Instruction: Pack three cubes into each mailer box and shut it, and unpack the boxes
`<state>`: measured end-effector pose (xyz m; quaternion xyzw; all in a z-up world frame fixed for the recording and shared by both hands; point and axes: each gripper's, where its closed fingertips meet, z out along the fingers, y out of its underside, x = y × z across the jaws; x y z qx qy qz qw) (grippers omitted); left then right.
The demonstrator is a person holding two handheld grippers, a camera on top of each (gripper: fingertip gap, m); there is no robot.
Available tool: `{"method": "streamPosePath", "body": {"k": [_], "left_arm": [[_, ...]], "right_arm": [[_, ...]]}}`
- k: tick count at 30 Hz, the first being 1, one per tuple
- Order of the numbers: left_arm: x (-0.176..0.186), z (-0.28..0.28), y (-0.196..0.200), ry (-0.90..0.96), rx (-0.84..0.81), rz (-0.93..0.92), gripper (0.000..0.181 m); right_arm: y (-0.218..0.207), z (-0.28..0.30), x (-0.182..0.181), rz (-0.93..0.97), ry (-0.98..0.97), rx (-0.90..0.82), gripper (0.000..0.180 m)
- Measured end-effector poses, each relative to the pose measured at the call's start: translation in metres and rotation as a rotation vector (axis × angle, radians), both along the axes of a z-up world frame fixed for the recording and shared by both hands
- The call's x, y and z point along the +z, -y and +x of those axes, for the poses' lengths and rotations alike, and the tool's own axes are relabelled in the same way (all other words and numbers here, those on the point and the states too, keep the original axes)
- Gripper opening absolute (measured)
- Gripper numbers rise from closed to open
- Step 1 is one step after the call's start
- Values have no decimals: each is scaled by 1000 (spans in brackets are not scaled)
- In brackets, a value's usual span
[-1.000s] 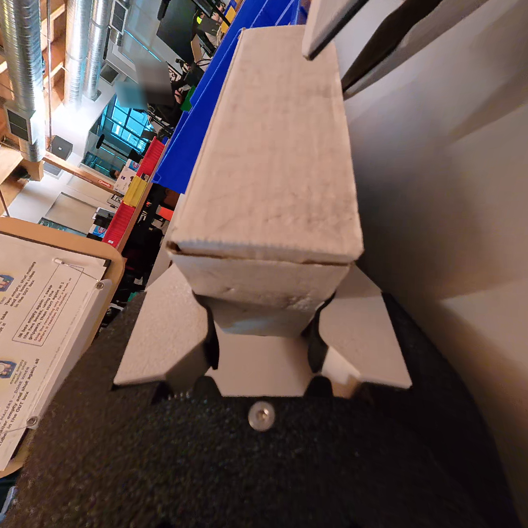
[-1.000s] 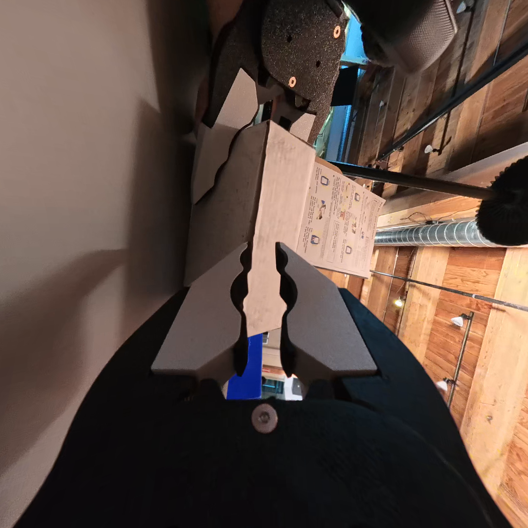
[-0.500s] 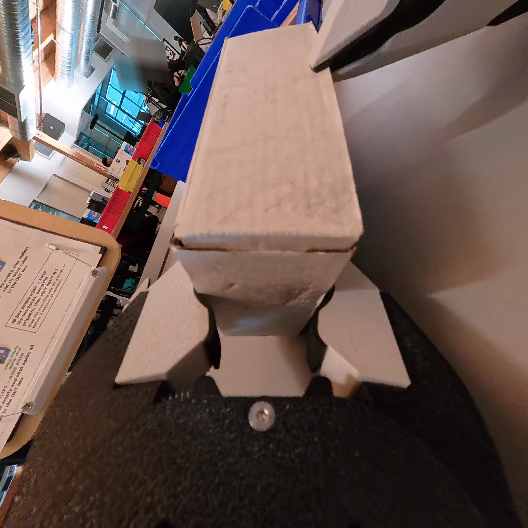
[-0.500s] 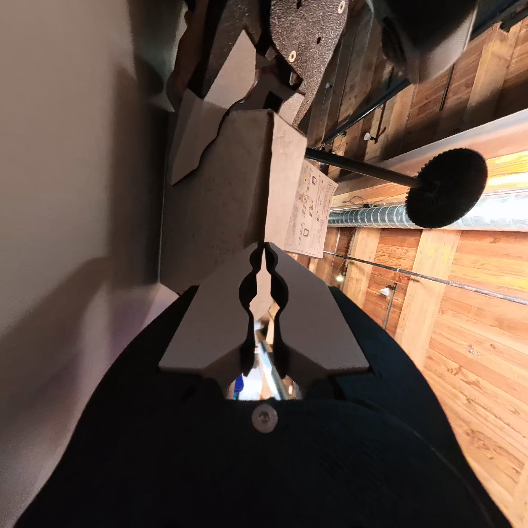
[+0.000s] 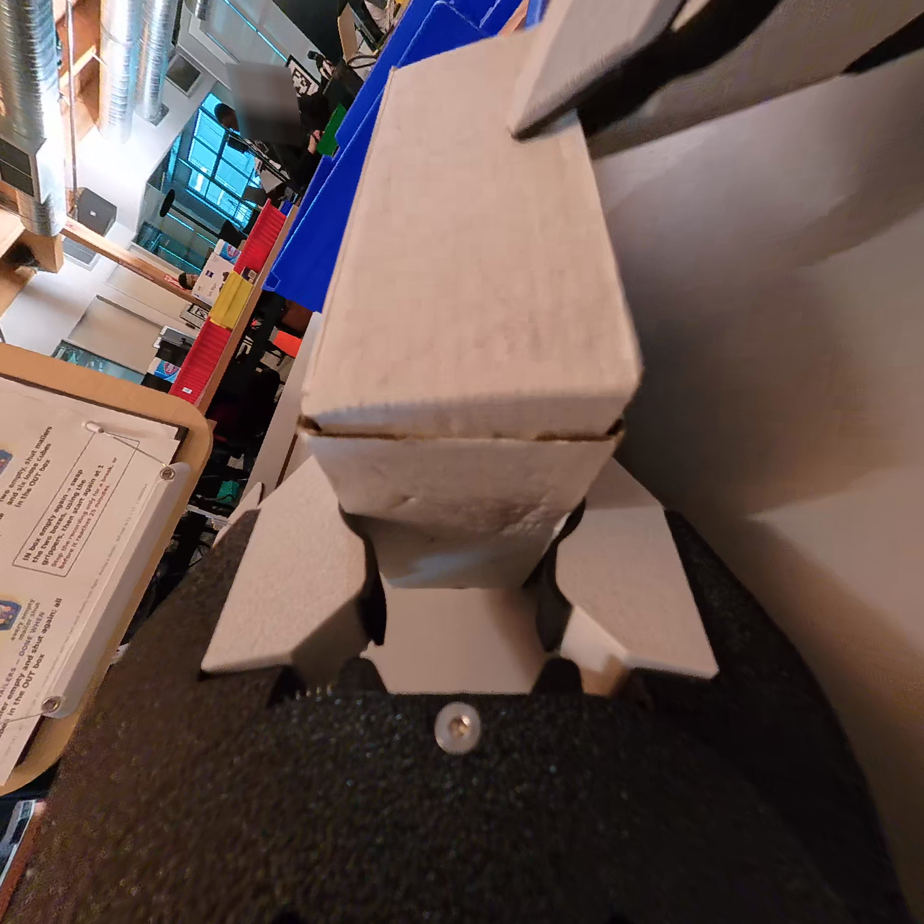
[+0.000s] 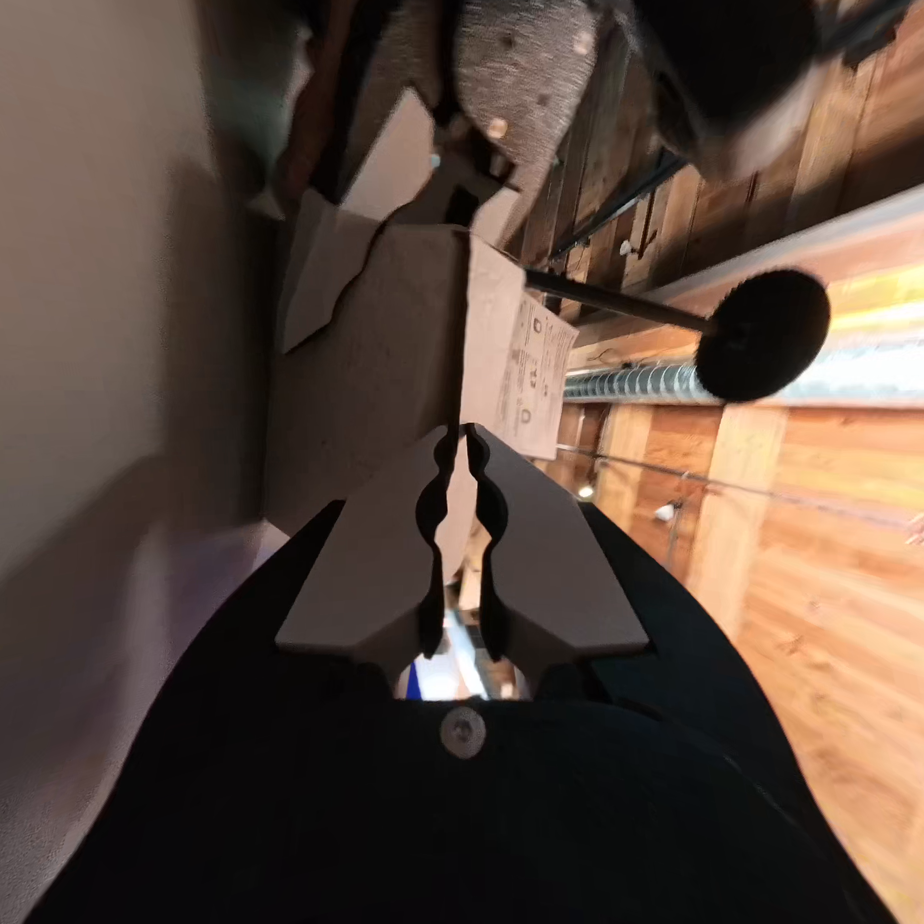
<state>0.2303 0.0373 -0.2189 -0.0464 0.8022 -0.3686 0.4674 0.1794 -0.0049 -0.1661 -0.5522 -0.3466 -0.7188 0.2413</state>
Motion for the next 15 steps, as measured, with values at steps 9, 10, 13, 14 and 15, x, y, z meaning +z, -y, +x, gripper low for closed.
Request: {"method": "streamPosePath", "body": {"k": [9, 10, 13, 14, 15], "left_arm": [[0, -1, 2, 40, -9, 31, 72], [0, -2, 3, 57, -23, 44, 72], [1, -5, 6, 99, -58, 72, 72], [1, -6, 6, 107, -68, 74, 72], [1, -7, 6, 116, -78, 82, 71]], "right_arm": [[11, 2, 20, 10, 7, -29, 15], [14, 5, 22, 13, 15, -46, 17], [20, 4, 21, 4, -71, -36, 4], [20, 2, 21, 0, -121, -34, 2], [20, -1, 22, -8, -175, -38, 2]]}}
